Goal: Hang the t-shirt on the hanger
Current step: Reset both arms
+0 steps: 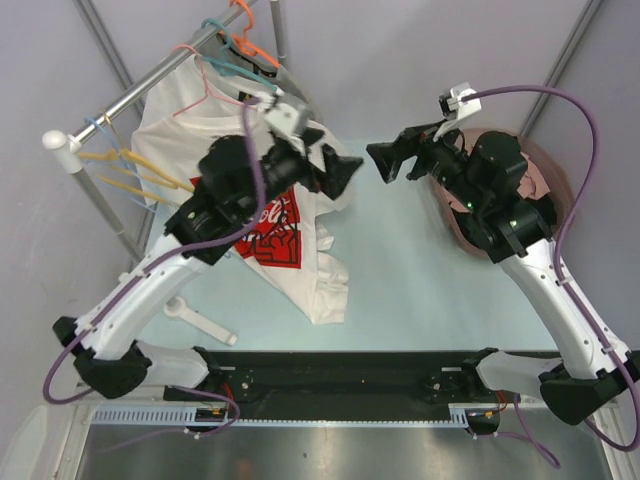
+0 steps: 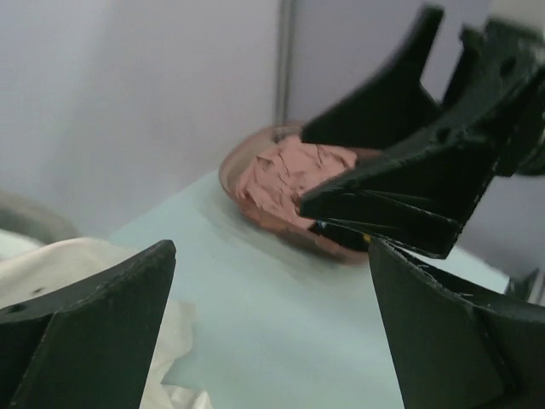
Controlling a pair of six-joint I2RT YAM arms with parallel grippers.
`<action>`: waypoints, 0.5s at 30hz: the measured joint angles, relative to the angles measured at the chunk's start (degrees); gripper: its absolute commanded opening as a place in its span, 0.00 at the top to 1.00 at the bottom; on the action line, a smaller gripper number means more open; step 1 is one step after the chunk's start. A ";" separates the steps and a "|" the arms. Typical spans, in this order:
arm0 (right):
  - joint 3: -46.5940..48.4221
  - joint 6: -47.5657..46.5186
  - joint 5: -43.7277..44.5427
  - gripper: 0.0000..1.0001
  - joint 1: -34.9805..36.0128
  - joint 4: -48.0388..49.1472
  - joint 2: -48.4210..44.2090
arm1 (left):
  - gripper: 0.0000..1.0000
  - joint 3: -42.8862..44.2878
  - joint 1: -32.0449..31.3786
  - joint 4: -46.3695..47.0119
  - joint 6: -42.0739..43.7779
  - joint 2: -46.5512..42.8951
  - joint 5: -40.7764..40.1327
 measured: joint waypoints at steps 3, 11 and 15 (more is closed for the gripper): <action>-0.59 -1.11 1.01 0.00 -0.70 -2.73 -1.33 | 0.00 6.64 -2.80 -10.10 5.75 6.91 3.72; -8.74 -5.68 0.31 0.00 -10.95 -12.61 -5.84 | 0.00 18.82 -3.74 -32.87 11.13 28.13 6.32; -12.92 -9.31 -3.45 0.00 -19.32 -18.27 -5.99 | 0.00 15.06 -3.08 -37.86 11.13 31.85 5.97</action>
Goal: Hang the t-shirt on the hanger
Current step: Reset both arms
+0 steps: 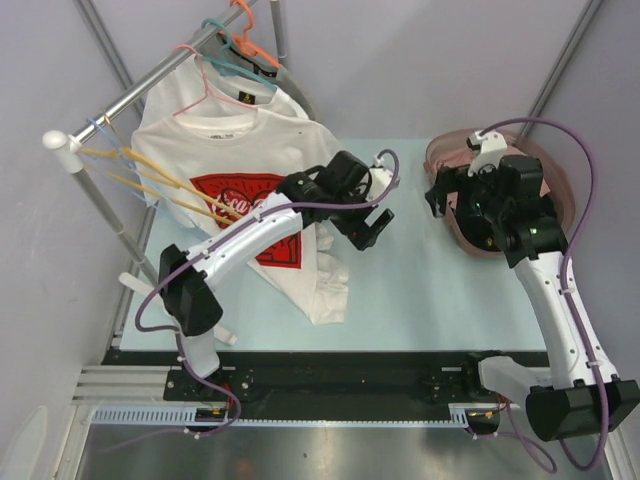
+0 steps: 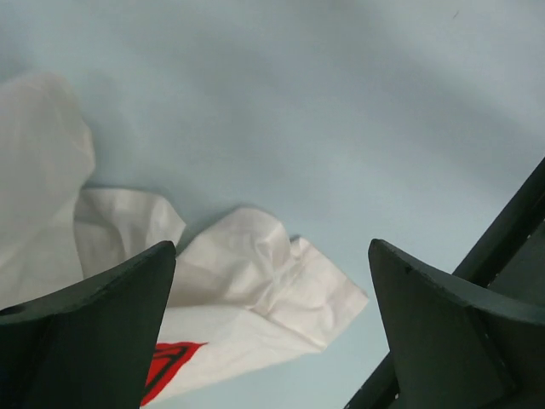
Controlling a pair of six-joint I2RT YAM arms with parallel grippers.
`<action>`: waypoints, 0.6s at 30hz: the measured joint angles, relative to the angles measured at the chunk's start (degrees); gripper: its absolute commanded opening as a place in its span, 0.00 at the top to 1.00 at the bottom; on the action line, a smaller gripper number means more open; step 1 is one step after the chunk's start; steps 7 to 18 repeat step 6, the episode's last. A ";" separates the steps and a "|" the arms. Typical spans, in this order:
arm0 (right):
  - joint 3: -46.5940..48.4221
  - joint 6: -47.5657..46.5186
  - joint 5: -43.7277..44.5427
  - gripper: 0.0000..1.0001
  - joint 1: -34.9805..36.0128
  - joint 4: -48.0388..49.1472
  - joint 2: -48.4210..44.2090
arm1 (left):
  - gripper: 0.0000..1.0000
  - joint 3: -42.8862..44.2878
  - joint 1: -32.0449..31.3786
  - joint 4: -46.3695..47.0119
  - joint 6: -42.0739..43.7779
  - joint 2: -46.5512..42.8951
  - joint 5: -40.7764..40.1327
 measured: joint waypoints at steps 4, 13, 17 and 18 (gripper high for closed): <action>-2.27 -3.76 -3.74 0.00 -6.45 -5.33 0.15 | 0.00 -4.07 0.98 -0.57 -0.02 -0.31 0.00; -2.32 -5.40 -5.68 0.00 -8.61 -6.86 0.26 | 0.00 -5.57 1.33 0.35 0.15 -1.16 0.04; -2.32 -5.40 -5.68 0.00 -8.61 -6.86 0.26 | 0.00 -5.57 1.33 0.35 0.15 -1.16 0.04; -2.32 -5.40 -5.68 0.00 -8.61 -6.86 0.26 | 0.00 -5.57 1.33 0.35 0.15 -1.16 0.04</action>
